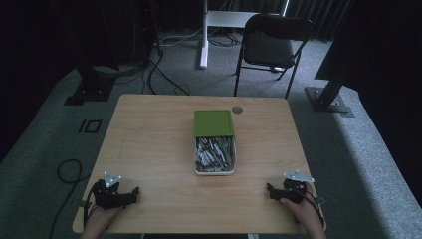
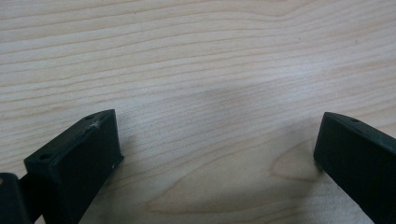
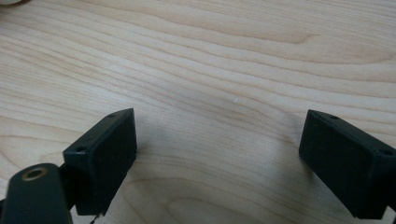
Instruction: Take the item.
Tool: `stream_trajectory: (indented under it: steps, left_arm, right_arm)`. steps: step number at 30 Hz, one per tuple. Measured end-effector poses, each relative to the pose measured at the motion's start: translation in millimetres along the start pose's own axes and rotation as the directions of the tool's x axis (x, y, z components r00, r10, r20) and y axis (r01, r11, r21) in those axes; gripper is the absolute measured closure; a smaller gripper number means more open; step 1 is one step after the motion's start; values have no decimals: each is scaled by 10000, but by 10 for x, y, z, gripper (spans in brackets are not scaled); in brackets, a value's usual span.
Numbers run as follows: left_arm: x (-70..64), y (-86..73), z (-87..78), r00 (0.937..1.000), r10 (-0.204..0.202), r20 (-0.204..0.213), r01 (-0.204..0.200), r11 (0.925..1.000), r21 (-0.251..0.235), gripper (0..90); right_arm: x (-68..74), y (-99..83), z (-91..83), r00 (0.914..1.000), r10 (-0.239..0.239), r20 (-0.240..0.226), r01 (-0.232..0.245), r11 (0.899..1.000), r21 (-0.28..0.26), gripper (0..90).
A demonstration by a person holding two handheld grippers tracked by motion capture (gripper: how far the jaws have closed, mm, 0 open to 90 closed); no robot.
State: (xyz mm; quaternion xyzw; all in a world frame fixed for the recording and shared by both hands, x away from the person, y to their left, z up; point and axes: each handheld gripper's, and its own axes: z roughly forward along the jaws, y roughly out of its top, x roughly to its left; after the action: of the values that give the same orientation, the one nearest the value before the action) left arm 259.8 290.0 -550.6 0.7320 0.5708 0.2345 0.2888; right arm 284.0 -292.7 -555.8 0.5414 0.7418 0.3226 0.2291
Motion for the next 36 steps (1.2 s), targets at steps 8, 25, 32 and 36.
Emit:
stream_trajectory:
  steps: [8, 25, 32, 36]
  left_arm:
    - [0, -1, 0, 10000, -14, -2, 14, 10000, -6, 13]
    - [4, -9, -8, 9999, -103, -135, 104, 9999, 15, 13]
    - [6, -10, -8, 9999, -89, -105, 89, 10000, 1, 13]
    - [7, -11, -8, 9999, -87, -103, 87, 10000, 0, 13]
  right_arm:
    - [-1, 3, 2, 10000, -4, 5, 4, 10000, -1, 110]
    - [-3, -9, -9, 10000, 58, 51, -58, 10000, -2, 110]
    - [-3, -9, -9, 10000, 53, 48, -53, 10000, -8, 110]
    - [3, -6, -9, 9999, 114, 121, -114, 9999, -1, 111]
